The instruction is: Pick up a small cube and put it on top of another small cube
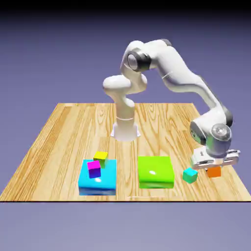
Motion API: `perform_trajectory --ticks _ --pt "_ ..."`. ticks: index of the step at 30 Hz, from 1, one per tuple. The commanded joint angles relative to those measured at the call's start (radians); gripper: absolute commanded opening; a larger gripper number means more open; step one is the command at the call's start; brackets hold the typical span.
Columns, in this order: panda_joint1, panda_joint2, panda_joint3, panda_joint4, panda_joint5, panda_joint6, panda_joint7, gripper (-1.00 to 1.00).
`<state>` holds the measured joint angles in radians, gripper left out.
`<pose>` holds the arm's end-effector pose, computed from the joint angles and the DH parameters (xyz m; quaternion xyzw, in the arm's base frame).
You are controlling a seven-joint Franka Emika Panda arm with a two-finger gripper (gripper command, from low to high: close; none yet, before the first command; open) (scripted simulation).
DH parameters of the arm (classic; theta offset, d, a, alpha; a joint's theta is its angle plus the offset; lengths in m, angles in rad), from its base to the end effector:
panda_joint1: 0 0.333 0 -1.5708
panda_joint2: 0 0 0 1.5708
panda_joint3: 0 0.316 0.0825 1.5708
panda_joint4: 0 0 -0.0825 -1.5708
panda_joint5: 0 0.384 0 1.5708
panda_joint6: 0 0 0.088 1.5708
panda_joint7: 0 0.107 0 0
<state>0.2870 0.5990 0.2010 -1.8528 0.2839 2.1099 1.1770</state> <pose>0.5299 0.2920 0.1828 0.8769 -0.4197 -0.2340 0.0113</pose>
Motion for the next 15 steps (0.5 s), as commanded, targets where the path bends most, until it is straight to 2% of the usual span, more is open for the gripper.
perform_trajectory --ticks 1,15 --pt "-0.028 -0.010 -0.036 0.008 0.006 -0.040 -0.007 -1.00" --pt "-0.438 -0.147 -0.519 0.111 0.109 -0.610 -0.115 -1.00"
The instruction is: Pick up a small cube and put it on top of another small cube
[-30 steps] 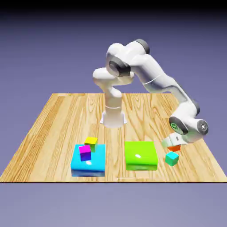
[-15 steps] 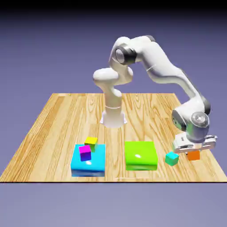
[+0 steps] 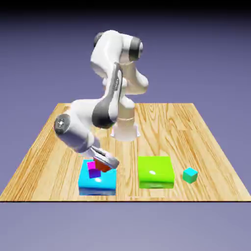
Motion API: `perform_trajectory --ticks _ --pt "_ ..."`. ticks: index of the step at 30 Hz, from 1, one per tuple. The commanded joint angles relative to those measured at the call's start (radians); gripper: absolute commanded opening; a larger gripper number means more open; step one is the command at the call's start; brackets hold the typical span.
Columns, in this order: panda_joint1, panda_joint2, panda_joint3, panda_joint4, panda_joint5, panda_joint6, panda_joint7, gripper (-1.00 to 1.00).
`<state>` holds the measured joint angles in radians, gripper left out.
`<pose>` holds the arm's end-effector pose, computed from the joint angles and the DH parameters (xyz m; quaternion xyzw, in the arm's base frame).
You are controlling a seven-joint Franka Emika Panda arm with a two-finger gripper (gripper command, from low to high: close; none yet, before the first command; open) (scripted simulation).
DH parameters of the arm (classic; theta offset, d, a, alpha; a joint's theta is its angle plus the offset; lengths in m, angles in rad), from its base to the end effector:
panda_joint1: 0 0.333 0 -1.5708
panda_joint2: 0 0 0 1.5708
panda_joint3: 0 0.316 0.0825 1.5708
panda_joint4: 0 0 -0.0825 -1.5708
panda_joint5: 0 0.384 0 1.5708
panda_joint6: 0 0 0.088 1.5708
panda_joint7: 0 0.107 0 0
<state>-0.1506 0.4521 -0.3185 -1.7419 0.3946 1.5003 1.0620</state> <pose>0.5391 -0.2100 0.2984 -0.6345 0.6924 0.3428 0.0212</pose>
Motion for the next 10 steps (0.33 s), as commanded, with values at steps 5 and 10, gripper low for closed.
perform_trajectory --ticks 5,10 --pt "0.009 0.002 0.014 -0.109 0.005 0.093 -0.016 -1.00" --pt "0.012 0.002 0.016 -0.125 0.008 0.108 -0.018 1.00"
